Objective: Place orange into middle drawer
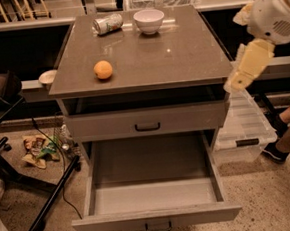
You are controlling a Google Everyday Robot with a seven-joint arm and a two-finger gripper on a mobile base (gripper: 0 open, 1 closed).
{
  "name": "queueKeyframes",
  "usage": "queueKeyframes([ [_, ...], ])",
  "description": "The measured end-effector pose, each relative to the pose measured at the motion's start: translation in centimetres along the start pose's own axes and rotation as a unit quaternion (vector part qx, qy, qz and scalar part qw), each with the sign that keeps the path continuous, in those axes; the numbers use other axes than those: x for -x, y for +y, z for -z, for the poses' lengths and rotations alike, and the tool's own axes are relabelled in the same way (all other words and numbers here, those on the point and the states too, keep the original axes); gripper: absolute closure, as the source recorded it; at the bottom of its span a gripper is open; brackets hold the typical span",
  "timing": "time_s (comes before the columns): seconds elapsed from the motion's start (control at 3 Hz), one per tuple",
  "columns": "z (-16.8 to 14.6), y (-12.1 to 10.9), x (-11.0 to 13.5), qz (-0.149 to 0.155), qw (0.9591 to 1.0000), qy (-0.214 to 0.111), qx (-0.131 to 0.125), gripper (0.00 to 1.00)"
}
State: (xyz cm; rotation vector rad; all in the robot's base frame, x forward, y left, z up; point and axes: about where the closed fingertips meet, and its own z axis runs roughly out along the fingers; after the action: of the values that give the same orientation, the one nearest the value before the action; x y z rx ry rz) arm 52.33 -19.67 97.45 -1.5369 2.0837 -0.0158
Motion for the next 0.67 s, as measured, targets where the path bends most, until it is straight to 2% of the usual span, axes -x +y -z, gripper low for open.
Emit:
queueKeyframes([
  [0.33,-3.74,-3.01,2.36,-0.037,0.9957,-0.084,-0.011,0.0],
  [0.67,-4.42,-3.93,3.17,-0.045,0.9933,-0.105,-0.02,0.0],
])
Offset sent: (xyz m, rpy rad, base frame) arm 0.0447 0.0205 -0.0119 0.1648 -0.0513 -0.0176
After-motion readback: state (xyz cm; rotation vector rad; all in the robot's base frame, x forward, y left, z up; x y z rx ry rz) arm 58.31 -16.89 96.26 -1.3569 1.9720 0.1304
